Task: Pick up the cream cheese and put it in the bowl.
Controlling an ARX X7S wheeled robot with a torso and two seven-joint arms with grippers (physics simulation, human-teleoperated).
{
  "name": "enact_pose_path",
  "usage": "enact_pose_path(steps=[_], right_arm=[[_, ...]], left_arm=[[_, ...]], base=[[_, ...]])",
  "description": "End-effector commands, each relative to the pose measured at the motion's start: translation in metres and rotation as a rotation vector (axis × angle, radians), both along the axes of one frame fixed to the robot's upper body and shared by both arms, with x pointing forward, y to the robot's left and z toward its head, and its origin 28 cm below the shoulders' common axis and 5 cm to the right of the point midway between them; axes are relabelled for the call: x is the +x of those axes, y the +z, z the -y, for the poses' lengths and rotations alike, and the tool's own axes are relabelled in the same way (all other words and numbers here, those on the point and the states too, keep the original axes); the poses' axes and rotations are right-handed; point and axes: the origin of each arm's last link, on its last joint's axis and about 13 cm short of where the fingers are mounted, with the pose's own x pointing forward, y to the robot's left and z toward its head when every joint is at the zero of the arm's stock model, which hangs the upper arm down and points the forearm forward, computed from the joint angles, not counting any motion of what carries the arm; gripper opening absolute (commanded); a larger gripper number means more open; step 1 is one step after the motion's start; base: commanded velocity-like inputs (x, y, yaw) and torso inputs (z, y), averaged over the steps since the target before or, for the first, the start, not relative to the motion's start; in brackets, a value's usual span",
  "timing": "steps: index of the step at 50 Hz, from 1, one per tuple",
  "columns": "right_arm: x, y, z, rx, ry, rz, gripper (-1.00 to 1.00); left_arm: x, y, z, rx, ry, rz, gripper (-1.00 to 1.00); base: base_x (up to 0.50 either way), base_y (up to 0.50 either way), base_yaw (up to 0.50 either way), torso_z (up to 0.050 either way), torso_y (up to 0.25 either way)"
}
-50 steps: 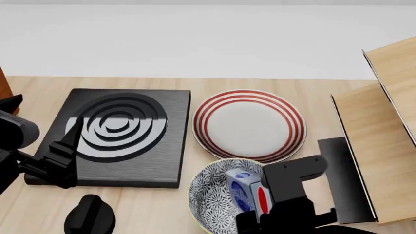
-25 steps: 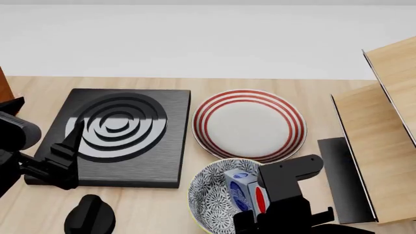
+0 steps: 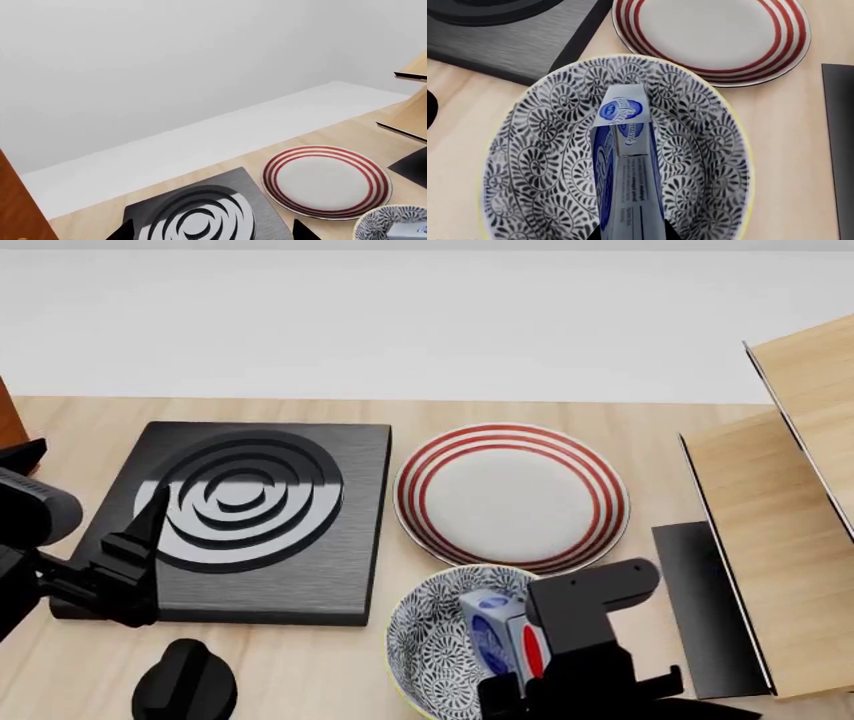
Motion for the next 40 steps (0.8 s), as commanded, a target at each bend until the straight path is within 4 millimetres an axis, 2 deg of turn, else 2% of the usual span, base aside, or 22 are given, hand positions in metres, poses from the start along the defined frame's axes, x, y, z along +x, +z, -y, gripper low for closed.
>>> enact_pose_path(steps=[1,29,30,40], right_arm=[[0.0055,-0.0043,-0.0011,-0.006,0.004,0.001,-1.0],[0.0049,-0.0015,-0.0023,-0.017,0.008,0.003,-1.0],[0.0049,-0.0015,-0.0023,-0.017,0.008,0.003,1.0],[0.0043,0.0022,-0.0026,-0.022,0.011,0.011,1.0]], left_arm=[[0.0019,-0.0012,-0.0007,-0.002,0.004,-0.004,1.0],[0.0022,-0.0049,-0.001,0.003,0.004,-0.008,1.0],[0.0027,-0.005,-0.0011,0.0,0.005,-0.01,1.0],[0.0037,-0.0057,-0.0021,-0.003,0.007,-0.015,1.0]], base=[[0.0,0.0,0.0,0.0,0.0],[0.0,0.0,0.0,0.0,0.0],[0.0,0.0,0.0,0.0,0.0],[0.0,0.0,0.0,0.0,0.0]])
